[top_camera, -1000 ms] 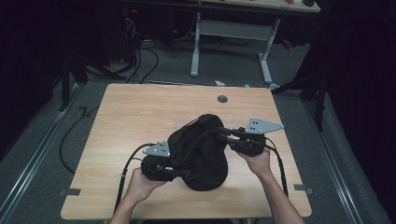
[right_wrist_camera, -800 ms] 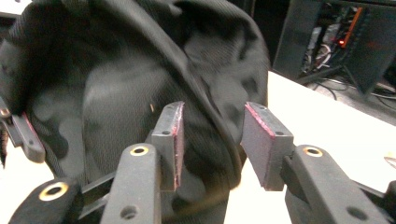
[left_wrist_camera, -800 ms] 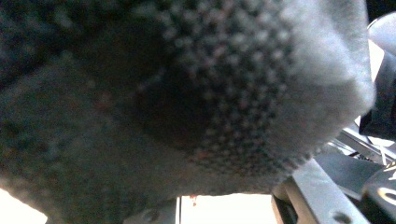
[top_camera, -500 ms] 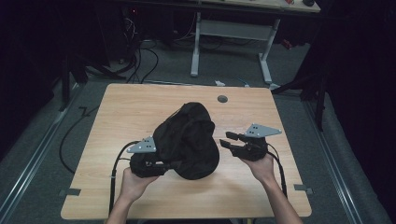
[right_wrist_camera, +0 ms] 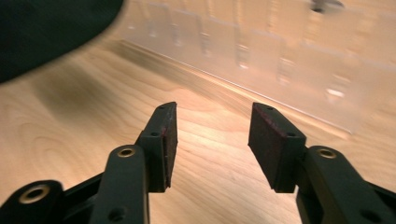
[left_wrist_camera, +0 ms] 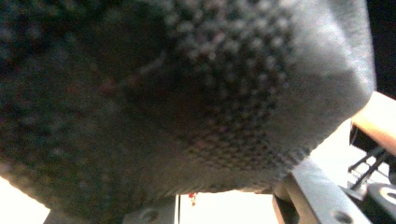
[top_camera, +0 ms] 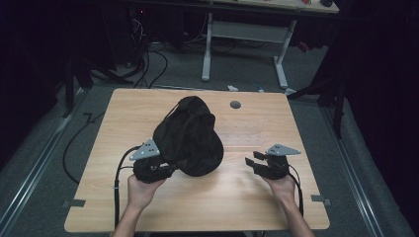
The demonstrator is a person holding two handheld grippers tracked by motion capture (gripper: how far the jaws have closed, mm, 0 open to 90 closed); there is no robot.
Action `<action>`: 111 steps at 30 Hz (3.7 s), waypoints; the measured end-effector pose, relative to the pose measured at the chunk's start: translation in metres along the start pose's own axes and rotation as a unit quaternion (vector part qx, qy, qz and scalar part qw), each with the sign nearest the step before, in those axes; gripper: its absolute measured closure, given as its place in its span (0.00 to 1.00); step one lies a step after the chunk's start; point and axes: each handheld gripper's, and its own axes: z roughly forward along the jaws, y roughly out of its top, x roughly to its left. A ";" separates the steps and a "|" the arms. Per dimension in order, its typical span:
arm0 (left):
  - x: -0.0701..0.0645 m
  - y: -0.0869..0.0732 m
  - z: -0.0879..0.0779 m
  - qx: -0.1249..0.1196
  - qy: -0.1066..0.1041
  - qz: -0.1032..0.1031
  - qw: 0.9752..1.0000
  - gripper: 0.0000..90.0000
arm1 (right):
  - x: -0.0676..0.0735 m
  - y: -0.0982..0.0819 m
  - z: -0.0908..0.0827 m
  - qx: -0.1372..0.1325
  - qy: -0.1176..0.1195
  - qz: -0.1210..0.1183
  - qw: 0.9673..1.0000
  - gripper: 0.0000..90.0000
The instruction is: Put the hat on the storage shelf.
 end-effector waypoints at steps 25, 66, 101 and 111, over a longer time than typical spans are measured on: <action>0.006 0.030 0.005 -0.042 0.063 0.004 0.997 0.78 | -0.020 -0.029 0.027 0.063 -0.070 0.020 0.995 0.46; 0.025 0.066 0.053 -0.033 0.208 0.060 0.976 0.77 | -0.016 -0.029 0.029 0.068 -0.080 0.000 0.994 0.43; 0.028 0.045 0.067 -0.051 0.209 0.073 0.974 0.72 | -0.016 -0.028 0.029 0.068 -0.081 0.000 0.994 0.43; 0.026 0.041 0.070 -0.058 0.192 0.070 0.977 0.68 | -0.016 -0.028 0.029 0.068 -0.081 0.001 0.994 0.43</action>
